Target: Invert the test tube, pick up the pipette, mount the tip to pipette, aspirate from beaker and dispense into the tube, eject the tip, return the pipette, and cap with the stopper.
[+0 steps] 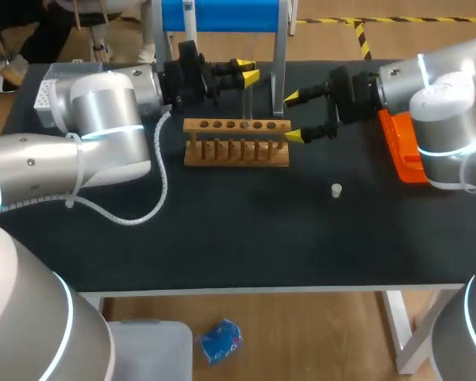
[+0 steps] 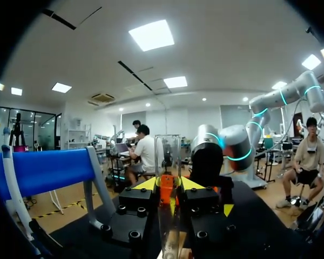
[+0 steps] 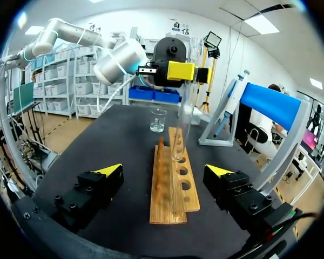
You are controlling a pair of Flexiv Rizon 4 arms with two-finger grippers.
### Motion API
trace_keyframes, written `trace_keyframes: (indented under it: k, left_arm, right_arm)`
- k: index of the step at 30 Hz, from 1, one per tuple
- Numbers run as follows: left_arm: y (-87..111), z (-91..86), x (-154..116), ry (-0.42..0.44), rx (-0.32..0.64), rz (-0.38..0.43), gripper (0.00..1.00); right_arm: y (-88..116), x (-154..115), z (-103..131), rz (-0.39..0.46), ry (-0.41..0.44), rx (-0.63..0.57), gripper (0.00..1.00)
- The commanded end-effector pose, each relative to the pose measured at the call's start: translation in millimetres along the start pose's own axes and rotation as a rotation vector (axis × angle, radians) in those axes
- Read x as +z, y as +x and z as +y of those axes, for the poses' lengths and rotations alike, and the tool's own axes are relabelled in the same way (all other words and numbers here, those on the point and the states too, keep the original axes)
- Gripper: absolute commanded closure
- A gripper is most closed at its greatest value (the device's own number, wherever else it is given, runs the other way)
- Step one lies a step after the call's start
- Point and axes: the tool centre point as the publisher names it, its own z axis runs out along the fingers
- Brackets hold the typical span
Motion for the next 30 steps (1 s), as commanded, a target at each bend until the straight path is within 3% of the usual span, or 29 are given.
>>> trace_keyframes:
  k: [1, 16, 30]
  left_arm:
    - [-1.9, 3.6, 1, 0.017, -0.005, 0.001, 1.00]
    - [-7.8, 13.9, -3, 0.009, -0.019, -0.008, 1.00]
    - [-9.4, 10.8, -2, 0.009, -0.012, -0.015, 1.00]
  right_arm:
    - [0, 0, 0, 0.001, 0.001, 0.000, 0.00]
    - [0, 0, 0, 0.001, 0.001, 0.000, 0.00]
    - [0, 0, 0, 0.001, 0.001, 0.000, 0.00]
